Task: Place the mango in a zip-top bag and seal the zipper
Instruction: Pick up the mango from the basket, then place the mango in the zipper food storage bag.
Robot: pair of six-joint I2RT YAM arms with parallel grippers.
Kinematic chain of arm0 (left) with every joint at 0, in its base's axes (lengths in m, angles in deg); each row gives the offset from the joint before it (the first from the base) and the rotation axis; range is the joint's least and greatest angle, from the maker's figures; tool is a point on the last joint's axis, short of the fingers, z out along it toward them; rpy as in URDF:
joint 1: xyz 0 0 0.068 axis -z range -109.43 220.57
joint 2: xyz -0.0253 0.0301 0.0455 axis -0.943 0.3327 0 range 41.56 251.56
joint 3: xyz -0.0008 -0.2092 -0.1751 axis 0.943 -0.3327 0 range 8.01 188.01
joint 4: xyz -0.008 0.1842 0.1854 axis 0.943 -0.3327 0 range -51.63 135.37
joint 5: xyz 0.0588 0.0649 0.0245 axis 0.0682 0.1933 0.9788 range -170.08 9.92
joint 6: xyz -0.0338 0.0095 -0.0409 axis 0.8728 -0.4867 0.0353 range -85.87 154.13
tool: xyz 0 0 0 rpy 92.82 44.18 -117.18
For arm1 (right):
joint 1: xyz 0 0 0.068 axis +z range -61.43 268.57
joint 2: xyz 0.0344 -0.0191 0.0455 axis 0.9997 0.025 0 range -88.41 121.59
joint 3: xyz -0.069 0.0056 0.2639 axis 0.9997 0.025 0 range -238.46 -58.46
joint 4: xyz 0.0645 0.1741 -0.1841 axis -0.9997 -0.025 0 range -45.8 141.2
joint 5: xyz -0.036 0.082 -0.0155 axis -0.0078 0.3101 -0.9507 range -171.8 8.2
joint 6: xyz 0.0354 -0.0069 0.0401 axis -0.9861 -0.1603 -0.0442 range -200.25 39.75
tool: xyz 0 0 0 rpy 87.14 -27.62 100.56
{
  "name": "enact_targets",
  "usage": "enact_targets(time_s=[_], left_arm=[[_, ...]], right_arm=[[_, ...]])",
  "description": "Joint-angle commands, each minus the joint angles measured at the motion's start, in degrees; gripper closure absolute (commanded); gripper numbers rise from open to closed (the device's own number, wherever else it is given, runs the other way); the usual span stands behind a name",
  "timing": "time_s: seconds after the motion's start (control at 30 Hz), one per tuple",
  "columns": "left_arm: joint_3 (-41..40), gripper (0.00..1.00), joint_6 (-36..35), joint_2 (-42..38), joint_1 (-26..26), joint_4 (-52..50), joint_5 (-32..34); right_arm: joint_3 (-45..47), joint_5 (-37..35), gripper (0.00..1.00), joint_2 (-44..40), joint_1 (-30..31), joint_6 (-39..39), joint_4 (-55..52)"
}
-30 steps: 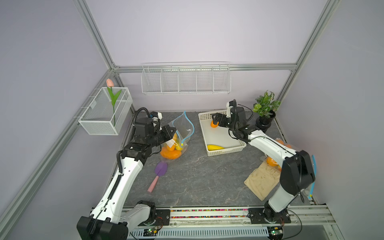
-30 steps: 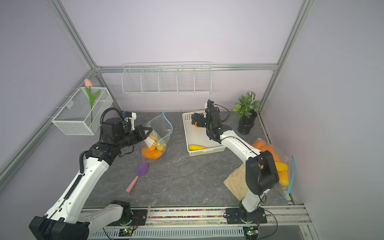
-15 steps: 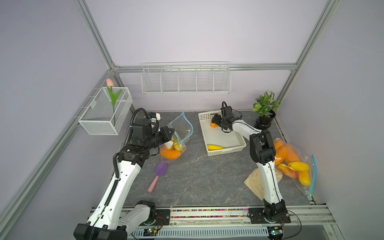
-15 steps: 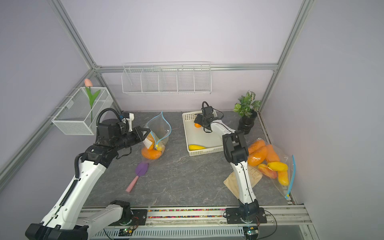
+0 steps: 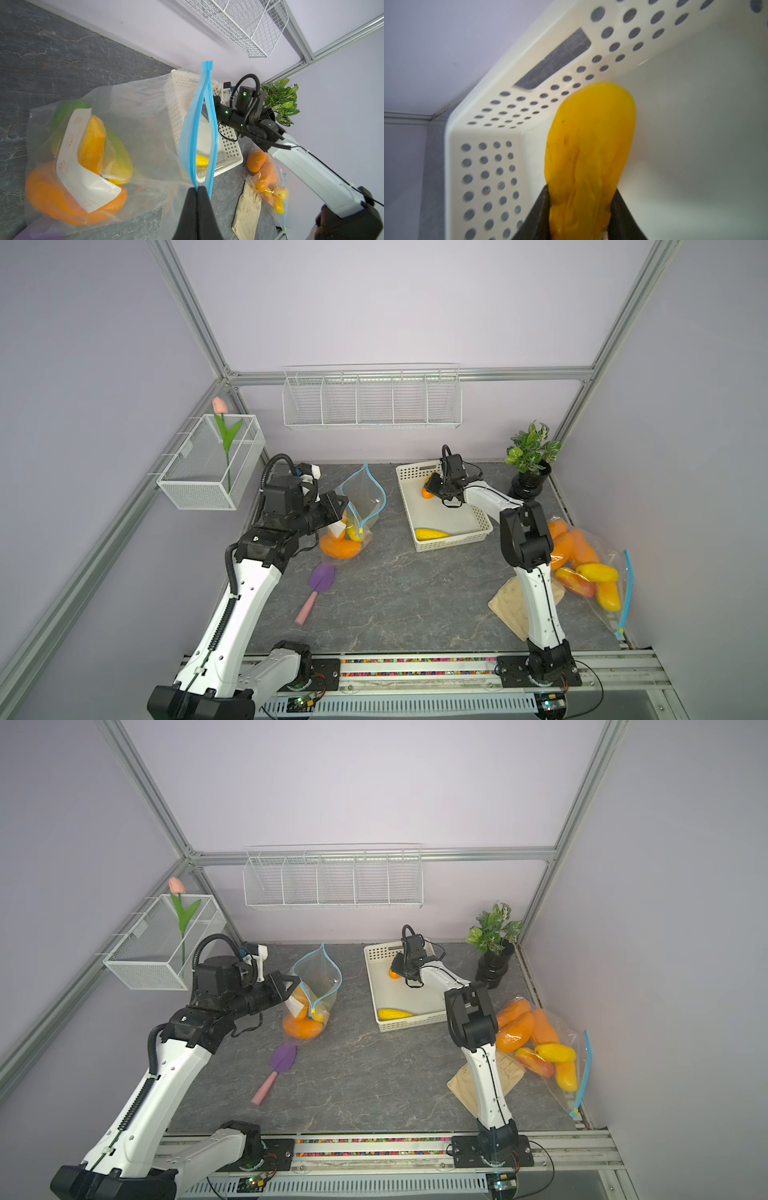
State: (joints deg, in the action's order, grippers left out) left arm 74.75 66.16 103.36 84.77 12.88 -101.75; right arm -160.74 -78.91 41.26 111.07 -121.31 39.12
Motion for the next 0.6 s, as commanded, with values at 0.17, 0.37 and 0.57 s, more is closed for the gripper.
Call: enact_targets(time_s=[0.17, 0.37, 0.57], left_arm=[[2.07, 1.0, 0.21, 2.56, -0.31, 2.5, -0.89], [2.8, 1.0, 0.44, 3.41, -0.31, 3.07, -1.35], [3.72, 1.0, 0.75, 2.97, -0.36, 2.49, -1.27]], right_arm=[[21.96, 4.54, 0.77, -31.27, 13.25, 10.45, 23.52], [25.54, 3.88, 0.74, -33.48, 21.17, 10.83, 30.56], [21.54, 4.84, 0.52, -27.29, 24.17, 12.01, 31.08]])
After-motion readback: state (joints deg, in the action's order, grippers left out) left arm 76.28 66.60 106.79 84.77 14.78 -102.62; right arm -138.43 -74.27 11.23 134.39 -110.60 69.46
